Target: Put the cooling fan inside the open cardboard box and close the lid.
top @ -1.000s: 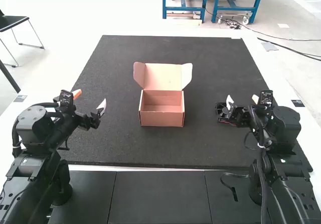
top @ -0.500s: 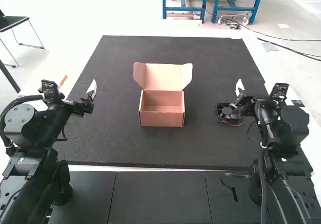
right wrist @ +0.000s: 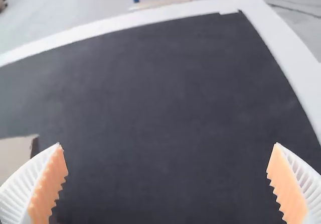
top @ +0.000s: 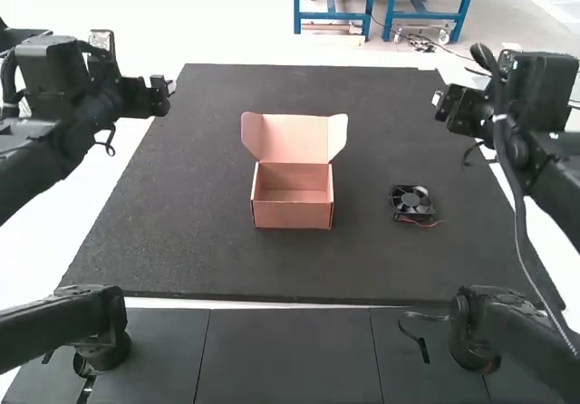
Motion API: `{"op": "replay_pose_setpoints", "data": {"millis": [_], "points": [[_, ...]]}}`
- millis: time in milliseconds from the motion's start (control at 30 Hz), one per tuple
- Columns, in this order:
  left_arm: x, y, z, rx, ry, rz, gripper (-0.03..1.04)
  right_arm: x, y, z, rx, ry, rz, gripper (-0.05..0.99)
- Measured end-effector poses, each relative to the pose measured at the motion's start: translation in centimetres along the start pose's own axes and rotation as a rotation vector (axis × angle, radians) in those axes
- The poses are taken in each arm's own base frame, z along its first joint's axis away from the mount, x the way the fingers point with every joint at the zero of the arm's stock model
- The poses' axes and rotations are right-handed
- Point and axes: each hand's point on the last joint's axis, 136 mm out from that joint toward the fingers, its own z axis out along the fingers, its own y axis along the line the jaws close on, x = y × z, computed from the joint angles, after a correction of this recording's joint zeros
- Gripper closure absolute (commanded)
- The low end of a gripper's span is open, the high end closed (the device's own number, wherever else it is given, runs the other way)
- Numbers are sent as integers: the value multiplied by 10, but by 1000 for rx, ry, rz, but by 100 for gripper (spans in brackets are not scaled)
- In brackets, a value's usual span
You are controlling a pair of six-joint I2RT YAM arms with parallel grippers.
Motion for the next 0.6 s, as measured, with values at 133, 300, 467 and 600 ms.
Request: {"op": "replay_pose_setpoints", "data": {"millis": [133, 300, 467, 600], "points": [[-22, -7, 4, 22, -16, 55, 7, -1, 0, 0, 32, 170, 0, 3], [-2, -59, 0, 170, 75, 94, 7, 1, 0, -2, 43, 250, -20, 2], [52, -120, -12, 347, 218, 144, 7, 10, -3, 6, 54, 297, -28, 3], [74, -135, -20, 380, 276, 172, 7, 21, -7, 14, 75, 344, -28, 3]]}}
